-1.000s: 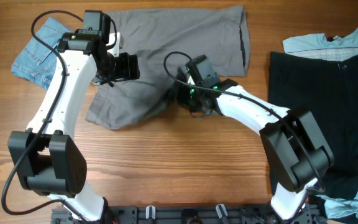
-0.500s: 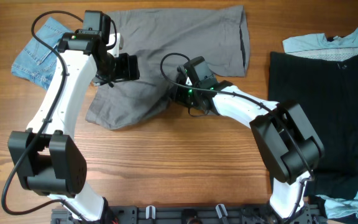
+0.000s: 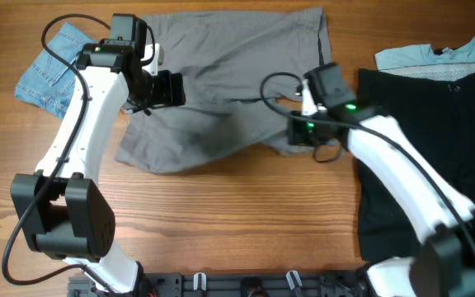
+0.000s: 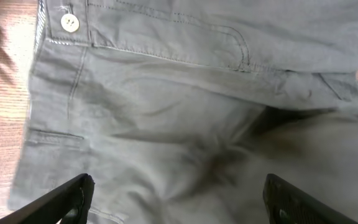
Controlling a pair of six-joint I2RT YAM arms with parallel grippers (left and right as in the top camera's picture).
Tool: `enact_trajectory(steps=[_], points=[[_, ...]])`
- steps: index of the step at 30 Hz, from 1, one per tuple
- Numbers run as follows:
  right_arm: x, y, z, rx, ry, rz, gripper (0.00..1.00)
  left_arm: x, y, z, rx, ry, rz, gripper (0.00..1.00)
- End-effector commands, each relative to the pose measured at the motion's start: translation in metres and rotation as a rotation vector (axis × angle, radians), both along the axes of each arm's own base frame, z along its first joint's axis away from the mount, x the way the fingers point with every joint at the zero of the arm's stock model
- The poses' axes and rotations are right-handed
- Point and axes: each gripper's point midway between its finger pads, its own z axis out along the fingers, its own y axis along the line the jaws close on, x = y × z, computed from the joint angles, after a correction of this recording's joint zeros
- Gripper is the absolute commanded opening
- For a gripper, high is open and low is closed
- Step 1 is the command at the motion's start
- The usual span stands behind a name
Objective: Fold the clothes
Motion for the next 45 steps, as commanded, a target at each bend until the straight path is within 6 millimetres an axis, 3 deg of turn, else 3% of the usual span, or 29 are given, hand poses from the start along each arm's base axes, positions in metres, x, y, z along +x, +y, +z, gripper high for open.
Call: enact_trajectory(steps=[1,2,4,5,9,12,14,17,21,26,27,28,30,33,37,39,40,41,42,44,45], points=[[0.004,-0.06,0.038,-0.25,-0.161,-0.025,0.18,0.005,0.001,0.006,0.007,-0.03,-0.016,0.88],[0.001,-0.078,0.046,-0.328,-0.179,-0.062,0.7,0.005,0.001,0.006,0.006,-0.032,-0.016,0.88],[-0.003,-0.091,0.048,-0.393,-0.177,-0.086,0.89,0.005,0.001,0.006,0.006,-0.034,-0.016,0.88],[-0.003,-0.091,0.047,-0.393,-0.172,-0.088,0.94,0.005,0.001,0.006,0.006,-0.034,-0.016,0.88],[-0.006,-0.078,0.04,-0.303,-0.133,-0.092,0.96,0.005,0.001,0.006,0.006,-0.031,-0.016,0.89],[-0.009,-0.063,0.022,-0.138,-0.017,-0.147,0.77,0.005,0.001,0.006,0.007,-0.031,-0.016,0.89],[-0.009,-0.058,0.004,-0.035,0.091,-0.238,0.74,0.005,0.001,0.006,0.007,-0.031,-0.016,0.89],[-0.004,-0.051,-0.033,0.047,0.229,-0.248,0.91,0.005,0.001,0.006,0.006,-0.032,-0.016,0.88],[0.002,-0.047,-0.079,0.044,0.32,-0.245,0.93,0.005,0.001,0.006,0.007,-0.031,-0.016,0.88],[0.006,-0.052,-0.115,0.011,0.366,-0.255,0.65,0.005,0.001,0.006,0.006,-0.031,-0.016,0.88],[0.01,-0.051,-0.116,0.016,0.347,-0.251,0.53,0.005,0.001,0.006,0.006,-0.031,-0.016,0.88],[0.016,-0.05,-0.116,0.021,0.321,-0.237,0.41,0.005,0.001,0.006,0.006,-0.031,-0.016,0.88],[0.034,-0.053,-0.114,0.013,0.245,-0.238,0.05,0.005,0.001,0.006,0.006,-0.031,-0.016,0.88],[0.061,-0.072,-0.107,-0.027,0.139,-0.277,0.04,0.005,0.001,0.006,0.007,-0.03,-0.016,0.88],[0.124,-0.105,-0.031,-0.031,-0.12,-0.228,0.04,0.002,0.001,0.006,0.008,-0.02,-0.016,0.88],[0.144,-0.114,0.008,-0.057,-0.24,-0.167,0.04,0.003,0.001,0.006,0.007,-0.023,-0.016,0.88],[0.152,-0.119,0.026,-0.083,-0.298,-0.142,0.18,0.003,0.001,0.006,0.007,-0.024,-0.016,0.88],[0.156,-0.123,0.039,-0.109,-0.333,-0.138,0.5,0.003,0.001,0.006,0.007,-0.025,-0.016,0.88],[0.158,-0.128,0.049,-0.135,-0.358,-0.151,0.69,0.004,0.001,0.006,0.007,-0.028,-0.016,0.88],[0.154,-0.129,0.053,-0.138,-0.352,-0.16,0.83,0.004,0.001,0.006,0.007,-0.028,-0.016,0.88],[0.145,-0.128,0.046,-0.13,-0.304,-0.159,0.84,0.004,0.001,0.006,0.007,-0.028,-0.016,0.88]])
